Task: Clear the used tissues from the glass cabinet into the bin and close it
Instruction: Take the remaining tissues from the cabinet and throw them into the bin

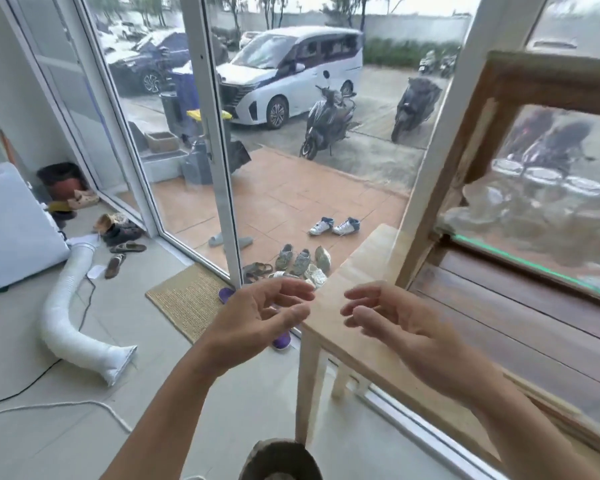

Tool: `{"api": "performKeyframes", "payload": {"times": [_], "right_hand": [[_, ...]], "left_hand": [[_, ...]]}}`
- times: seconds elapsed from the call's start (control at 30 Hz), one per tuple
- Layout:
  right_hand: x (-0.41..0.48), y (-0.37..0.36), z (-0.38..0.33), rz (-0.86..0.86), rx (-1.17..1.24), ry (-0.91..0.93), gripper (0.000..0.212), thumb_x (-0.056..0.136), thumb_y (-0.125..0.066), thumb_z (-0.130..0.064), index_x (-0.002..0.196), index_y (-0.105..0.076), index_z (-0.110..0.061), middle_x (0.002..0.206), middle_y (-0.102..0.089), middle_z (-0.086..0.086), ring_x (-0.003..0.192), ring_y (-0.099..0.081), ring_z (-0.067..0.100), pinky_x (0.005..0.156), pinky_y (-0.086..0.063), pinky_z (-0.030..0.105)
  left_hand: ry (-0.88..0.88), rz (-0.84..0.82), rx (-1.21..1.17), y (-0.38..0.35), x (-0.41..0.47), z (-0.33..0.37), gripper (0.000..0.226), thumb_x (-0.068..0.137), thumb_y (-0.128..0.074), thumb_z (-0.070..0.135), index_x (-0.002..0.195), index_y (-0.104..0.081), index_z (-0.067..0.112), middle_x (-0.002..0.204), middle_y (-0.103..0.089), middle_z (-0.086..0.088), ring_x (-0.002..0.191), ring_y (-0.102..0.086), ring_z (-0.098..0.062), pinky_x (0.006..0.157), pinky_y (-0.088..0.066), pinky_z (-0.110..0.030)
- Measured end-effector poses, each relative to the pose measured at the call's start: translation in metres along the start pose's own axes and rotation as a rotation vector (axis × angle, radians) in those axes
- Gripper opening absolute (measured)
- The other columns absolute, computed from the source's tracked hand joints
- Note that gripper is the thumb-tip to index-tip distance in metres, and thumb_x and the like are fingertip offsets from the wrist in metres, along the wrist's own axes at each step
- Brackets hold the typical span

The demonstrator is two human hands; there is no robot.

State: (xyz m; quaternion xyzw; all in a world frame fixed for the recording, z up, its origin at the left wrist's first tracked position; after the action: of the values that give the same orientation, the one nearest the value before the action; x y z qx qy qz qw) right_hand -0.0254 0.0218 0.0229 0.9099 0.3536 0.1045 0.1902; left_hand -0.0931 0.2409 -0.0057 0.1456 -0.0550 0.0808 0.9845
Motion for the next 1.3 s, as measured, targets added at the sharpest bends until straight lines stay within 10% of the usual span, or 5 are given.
{"api": "performKeyframes", "payload": {"times": [0.37, 0.63, 0.97, 1.17, 1.3], "right_hand": [[-0.089, 0.150, -0.032, 0.560, -0.292, -0.049, 0.023, 0.085, -0.055, -0.061, 0.102, -0.064, -0.049, 0.110, -0.070, -0.024, 0.105, -0.063, -0.010, 0.089, -0.049, 0.024], [-0.064, 0.198, -0.029, 0.618, -0.645, -0.337, 0.047, 0.099, -0.048, -0.046, 0.144, -0.042, -0.039, 0.161, -0.031, 0.002, 0.147, -0.032, 0.029, 0.115, -0.031, 0.048], [-0.031, 0.219, 0.007, 0.512, -0.611, -0.486, 0.055, 0.098, -0.048, -0.033, 0.151, -0.036, -0.035, 0.154, -0.044, 0.011, 0.136, -0.044, 0.037, 0.112, -0.040, 0.051], [-0.034, 0.217, 0.014, 0.557, -0.661, -0.376, 0.045, 0.095, -0.055, -0.014, 0.139, -0.055, -0.021, 0.136, -0.063, 0.018, 0.114, -0.058, 0.035, 0.089, -0.044, 0.035], [-0.044, 0.212, 0.006, 0.580, -0.650, -0.278, 0.038, 0.090, -0.058, -0.012, 0.127, -0.065, -0.020, 0.115, -0.072, 0.019, 0.099, -0.066, 0.035, 0.072, -0.045, 0.036]], "left_hand": [[-0.424, -0.218, 0.120, -0.144, 0.068, 0.122, 0.035, 0.089, -0.075, 0.020, 0.124, -0.069, 0.020, 0.114, -0.071, 0.000, 0.104, -0.069, -0.009, 0.090, -0.056, -0.021], [-0.404, -0.212, 0.592, -0.202, 0.130, 0.169, 0.073, 0.091, -0.064, 0.046, 0.153, -0.032, 0.025, 0.161, -0.031, -0.004, 0.145, -0.031, -0.027, 0.110, -0.034, -0.046], [-0.220, -0.343, 0.689, -0.222, 0.182, 0.167, 0.076, 0.086, -0.068, 0.040, 0.149, -0.035, 0.013, 0.144, -0.043, -0.013, 0.130, -0.041, -0.033, 0.104, -0.040, -0.043], [-0.354, -0.405, 0.637, -0.229, 0.179, 0.162, 0.021, 0.093, -0.059, 0.015, 0.074, -0.064, 0.006, 0.073, -0.051, -0.004, 0.066, -0.048, -0.018, 0.061, -0.037, -0.030], [-0.454, -0.237, 0.480, -0.222, 0.165, 0.162, 0.019, 0.091, -0.066, 0.016, 0.097, -0.079, 0.005, 0.078, -0.066, 0.000, 0.069, -0.058, -0.011, 0.057, -0.036, -0.015]]}}
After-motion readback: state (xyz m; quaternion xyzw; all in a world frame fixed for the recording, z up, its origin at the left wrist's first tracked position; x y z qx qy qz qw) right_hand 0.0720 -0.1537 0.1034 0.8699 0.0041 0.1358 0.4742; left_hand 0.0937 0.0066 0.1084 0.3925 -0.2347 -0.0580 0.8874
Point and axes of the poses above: each hand's wrist, its own x-axis towards the middle knuckle, its own y-axis out of the back of the hand, z = x × y, the point moved 3 cm from there along x, towards the middle knuckle
